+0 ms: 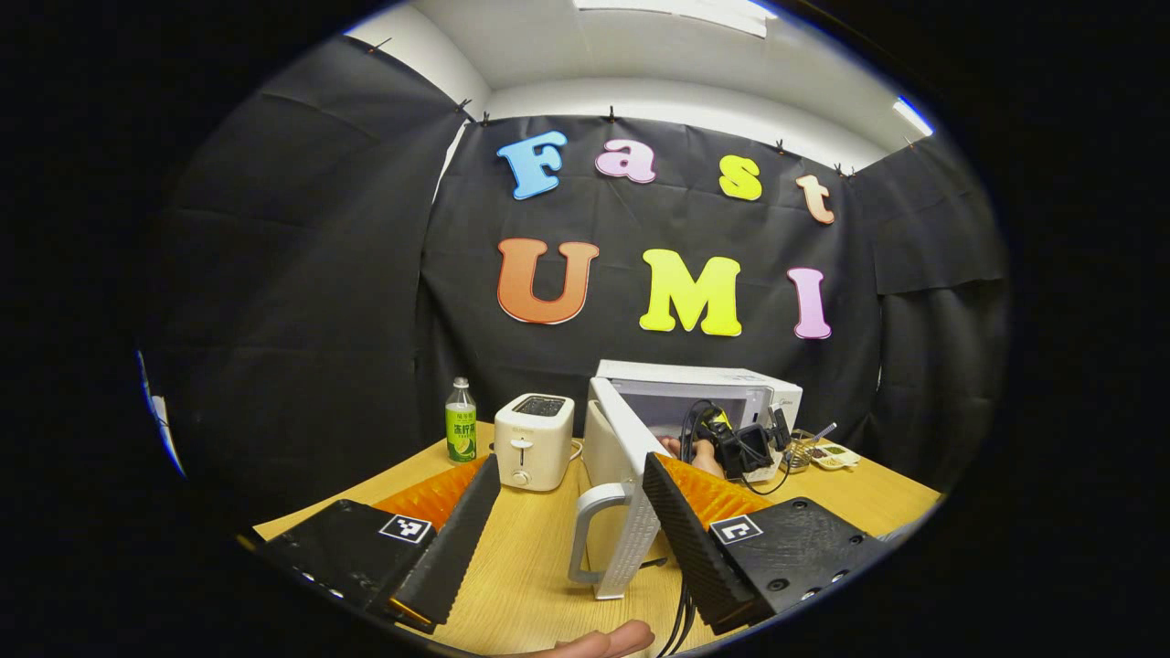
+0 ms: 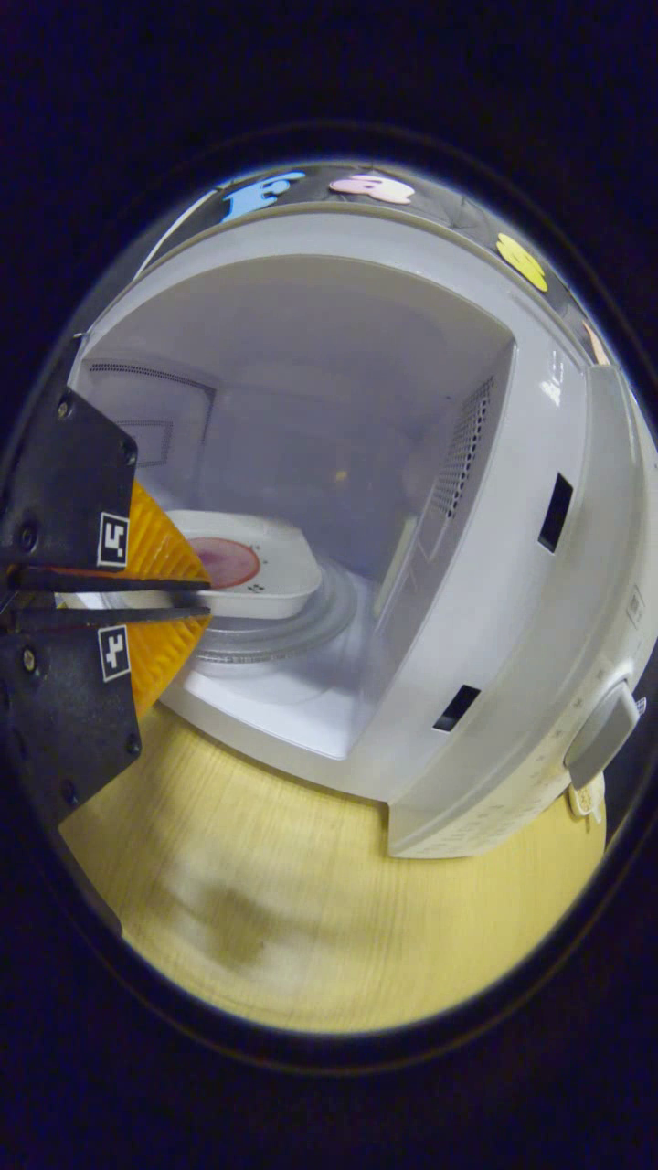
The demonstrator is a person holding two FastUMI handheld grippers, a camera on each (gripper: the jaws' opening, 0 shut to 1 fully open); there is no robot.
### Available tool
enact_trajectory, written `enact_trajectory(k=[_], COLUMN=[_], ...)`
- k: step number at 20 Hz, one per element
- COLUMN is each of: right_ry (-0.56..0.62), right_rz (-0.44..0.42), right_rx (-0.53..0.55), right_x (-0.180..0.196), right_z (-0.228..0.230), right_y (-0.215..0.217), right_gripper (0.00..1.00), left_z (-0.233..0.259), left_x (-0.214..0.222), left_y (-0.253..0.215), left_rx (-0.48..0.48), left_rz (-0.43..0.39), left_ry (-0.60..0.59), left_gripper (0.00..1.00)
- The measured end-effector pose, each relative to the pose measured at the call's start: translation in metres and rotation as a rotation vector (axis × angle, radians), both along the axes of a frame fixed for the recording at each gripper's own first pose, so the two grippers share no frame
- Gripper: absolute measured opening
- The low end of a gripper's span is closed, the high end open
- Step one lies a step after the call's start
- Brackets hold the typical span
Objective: Open the microwave oven with the left hand, put the food in, and close the microwave oven.
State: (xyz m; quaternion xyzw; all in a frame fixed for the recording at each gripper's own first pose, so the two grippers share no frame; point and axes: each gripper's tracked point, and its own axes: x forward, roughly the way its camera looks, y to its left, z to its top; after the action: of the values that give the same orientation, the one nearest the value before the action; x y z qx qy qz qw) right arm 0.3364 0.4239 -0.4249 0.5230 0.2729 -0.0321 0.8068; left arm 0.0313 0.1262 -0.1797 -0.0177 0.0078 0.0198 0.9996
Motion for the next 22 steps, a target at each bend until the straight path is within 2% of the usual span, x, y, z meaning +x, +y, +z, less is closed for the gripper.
enact_trajectory(k=[1,2,3,4,5,6,7,8,9,11,15,18,22], right_ry=[-0.017,-0.031,-0.046,-0.058,-0.072,-0.084,-0.091,-0.112,-0.128,-0.162,-0.272,-0.342,-0.429], right_rz=[-0.004,0.003,0.007,0.019,0.037,0.064,0.094,0.121,0.145,0.162,0.271,0.308,0.357], right_rx=[-0.007,-0.026,-0.045,-0.064,-0.064,-0.056,-0.059,-0.078,-0.127,-0.273,-0.429,-0.531,-0.613], right_x=[-0.001,-0.003,-0.002,-0.004,-0.008,-0.010,-0.016,-0.018,-0.022,-0.027,-0.045,-0.059,-0.089], right_z=[0.001,0.002,0.002,0.003,0.007,0.010,0.013,0.017,0.021,0.022,0.041,0.057,0.089], right_y=[0.001,0.001,0.000,0.002,0.003,0.006,0.007,0.006,0.004,-0.013,-0.023,-0.046,-0.081], right_gripper=[0.03,0.03,0.13,0.13,0.01,0.16,0.25,0.41,0.58,1.00,0.99,1.00,0.99], left_z=[0.001,0.000,-0.001,-0.003,-0.004,-0.004,-0.005,-0.007,-0.010,-0.012,-0.009,-0.011,-0.012], left_x=[-0.002,-0.002,-0.003,-0.003,-0.003,-0.003,-0.002,-0.004,-0.005,-0.009,-0.024,-0.036,-0.041], left_y=[0.000,0.000,0.001,0.003,0.006,0.011,0.015,0.019,0.020,0.023,0.031,0.032,0.039], left_rx=[-0.001,-0.002,-0.001,0.002,0.004,0.002,-0.002,-0.007,-0.014,-0.024,-0.031,-0.010,0.033], left_rz=[-0.003,-0.006,-0.005,0.001,0.012,0.029,0.043,0.053,0.054,0.055,0.078,0.092,0.127], left_ry=[-0.004,-0.004,0.000,0.006,0.007,0.005,0.005,0.010,0.016,0.026,0.027,0.029,0.039], left_gripper=[0.94,0.94,0.95,0.95,0.95,0.94,0.94,0.94,0.94,0.94,0.94,0.94,0.93])
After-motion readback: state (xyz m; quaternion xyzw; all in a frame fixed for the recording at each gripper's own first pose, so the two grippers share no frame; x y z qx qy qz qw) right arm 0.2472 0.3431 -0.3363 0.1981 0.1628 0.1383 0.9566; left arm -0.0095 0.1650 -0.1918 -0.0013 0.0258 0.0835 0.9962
